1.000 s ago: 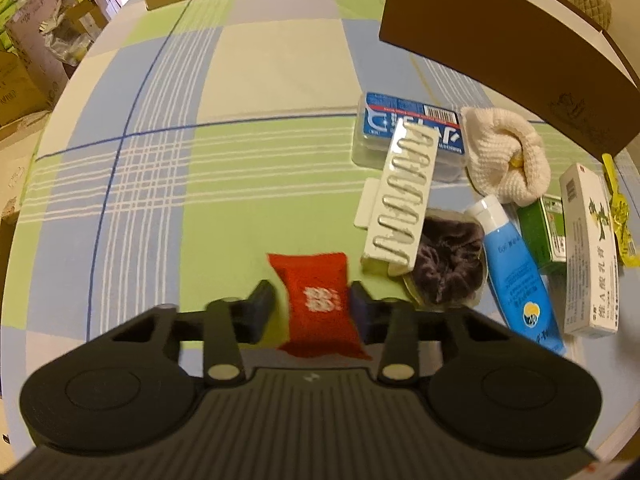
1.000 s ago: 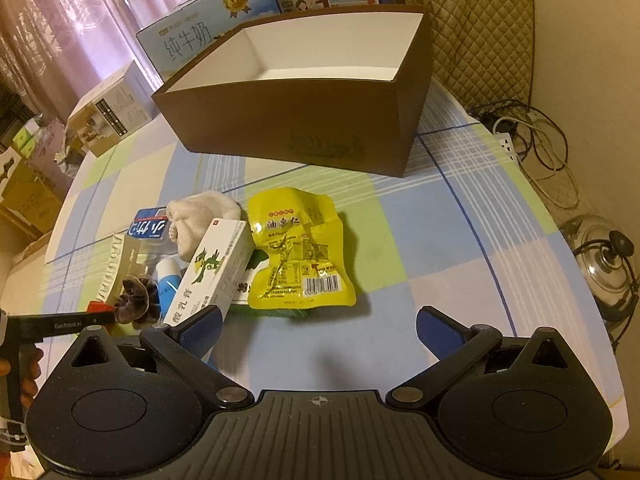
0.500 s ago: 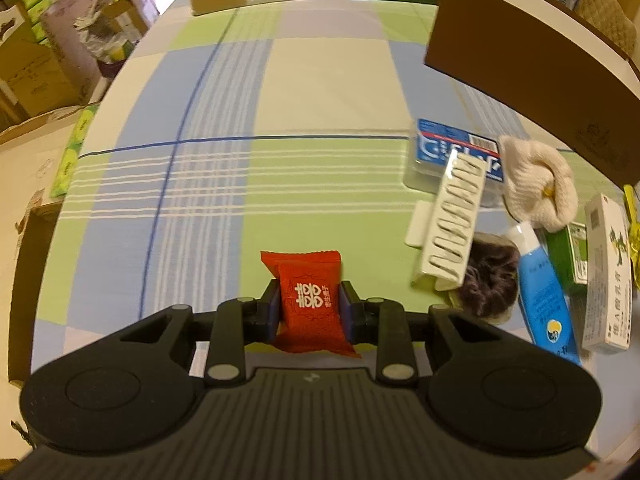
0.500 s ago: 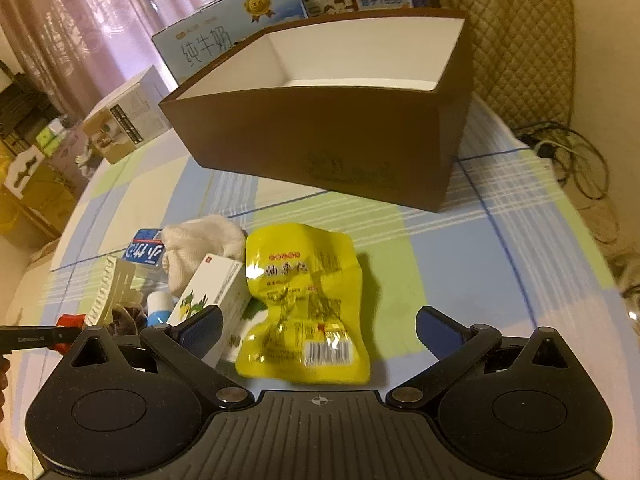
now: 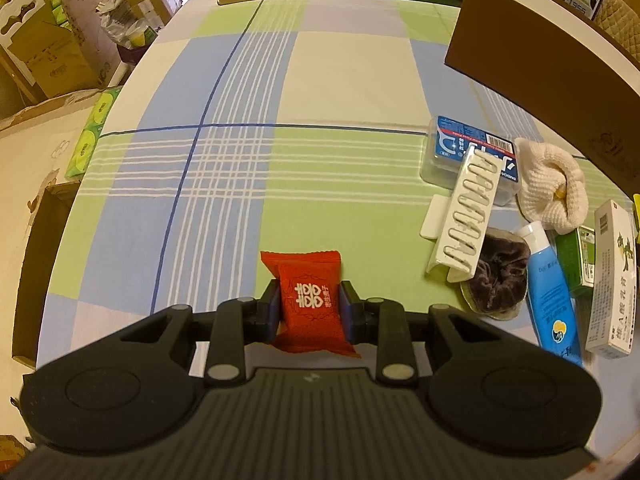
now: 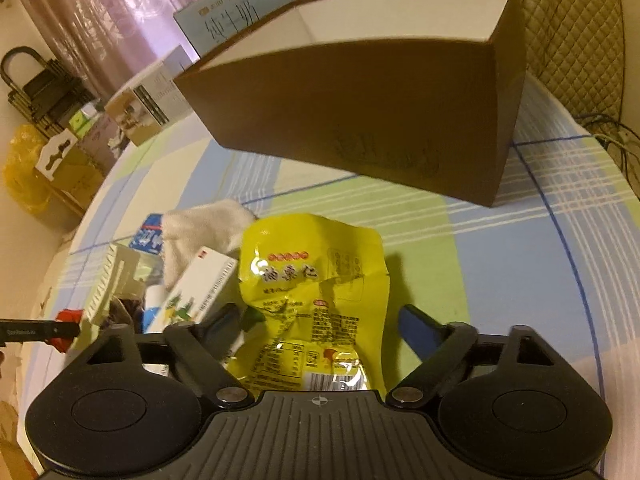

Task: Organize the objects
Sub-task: 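Lift the red packet and yellow pouch and carry both over the brown box, then open both grippers to drop the red packet and yellow pouch into the box, then move both tools back over the remaining items on the table, then grasp the white parrot ointment box with the right gripper while the left gripper grasps the white tray strip, then lift the ointment box and tray strip and carry both into the brown box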

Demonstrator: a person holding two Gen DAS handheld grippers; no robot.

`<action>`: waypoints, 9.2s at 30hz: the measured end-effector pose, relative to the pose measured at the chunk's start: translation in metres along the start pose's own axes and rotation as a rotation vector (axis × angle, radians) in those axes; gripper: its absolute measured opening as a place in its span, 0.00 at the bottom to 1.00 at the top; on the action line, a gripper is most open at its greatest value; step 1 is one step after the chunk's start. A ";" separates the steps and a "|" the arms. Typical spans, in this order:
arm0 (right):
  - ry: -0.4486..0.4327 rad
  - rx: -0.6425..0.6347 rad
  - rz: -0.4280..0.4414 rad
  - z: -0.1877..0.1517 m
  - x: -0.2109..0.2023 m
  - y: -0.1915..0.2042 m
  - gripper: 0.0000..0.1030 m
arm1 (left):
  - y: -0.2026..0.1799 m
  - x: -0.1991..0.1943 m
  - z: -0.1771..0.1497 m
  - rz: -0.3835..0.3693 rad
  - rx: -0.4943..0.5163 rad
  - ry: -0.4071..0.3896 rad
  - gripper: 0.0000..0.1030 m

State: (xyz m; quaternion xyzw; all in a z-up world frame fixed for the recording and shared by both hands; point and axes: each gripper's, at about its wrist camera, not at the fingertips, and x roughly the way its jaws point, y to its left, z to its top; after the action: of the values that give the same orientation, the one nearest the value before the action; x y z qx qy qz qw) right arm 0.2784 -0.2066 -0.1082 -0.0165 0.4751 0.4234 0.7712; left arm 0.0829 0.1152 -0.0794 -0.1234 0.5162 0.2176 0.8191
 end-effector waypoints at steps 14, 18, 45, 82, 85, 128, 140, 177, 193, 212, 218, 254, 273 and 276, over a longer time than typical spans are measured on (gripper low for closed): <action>-0.090 -0.021 -0.005 0.006 -0.025 -0.007 0.55 | -0.013 -0.006 0.005 -0.007 0.007 -0.015 0.25; -0.126 -0.028 -0.020 0.016 -0.039 -0.006 0.55 | -0.023 -0.012 0.013 -0.027 0.028 -0.035 0.25; -0.248 -0.144 -0.025 0.130 -0.073 0.013 0.55 | -0.183 -0.053 0.152 -0.256 0.265 -0.322 0.25; 0.036 -0.183 -0.175 0.206 0.058 -0.031 0.55 | -0.275 0.063 0.232 -0.271 0.328 -0.110 0.25; 0.042 -0.180 -0.176 0.209 0.060 -0.032 0.56 | -0.275 0.066 0.234 -0.284 0.312 -0.088 0.33; -0.182 -0.110 -0.027 0.180 -0.015 -0.030 0.68 | -0.233 -0.017 0.195 -0.184 0.206 -0.230 0.78; -0.224 -0.058 -0.047 0.147 -0.059 -0.014 0.68 | -0.208 -0.051 0.148 -0.191 0.187 -0.228 0.79; -0.106 0.019 -0.172 -0.011 -0.085 0.107 0.68 | -0.058 -0.084 0.018 -0.227 0.208 -0.164 0.79; 0.009 -0.002 -0.170 -0.027 -0.045 0.124 0.68 | -0.049 -0.070 0.003 -0.209 0.174 -0.135 0.79; 0.068 -0.078 -0.223 -0.013 0.013 0.131 0.54 | -0.050 -0.040 0.013 -0.194 0.171 -0.100 0.79; 0.081 -0.098 -0.236 -0.011 0.022 0.125 0.45 | -0.053 -0.026 0.017 -0.199 0.175 -0.077 0.78; 0.090 -0.146 -0.284 -0.003 0.019 0.110 0.35 | -0.046 0.020 0.037 -0.214 0.286 -0.050 0.23; 0.007 -0.171 -0.238 0.002 -0.012 0.119 0.34 | -0.048 -0.036 0.039 -0.233 0.281 -0.158 0.23; -0.012 -0.171 -0.228 0.003 -0.021 0.120 0.34 | -0.057 -0.046 0.041 -0.248 0.295 -0.180 0.23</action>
State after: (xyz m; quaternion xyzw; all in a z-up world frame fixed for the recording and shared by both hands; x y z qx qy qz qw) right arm 0.1965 -0.1419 -0.0451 -0.1334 0.4278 0.3719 0.8130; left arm 0.1258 0.0720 -0.0216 -0.0448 0.4482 0.0473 0.8915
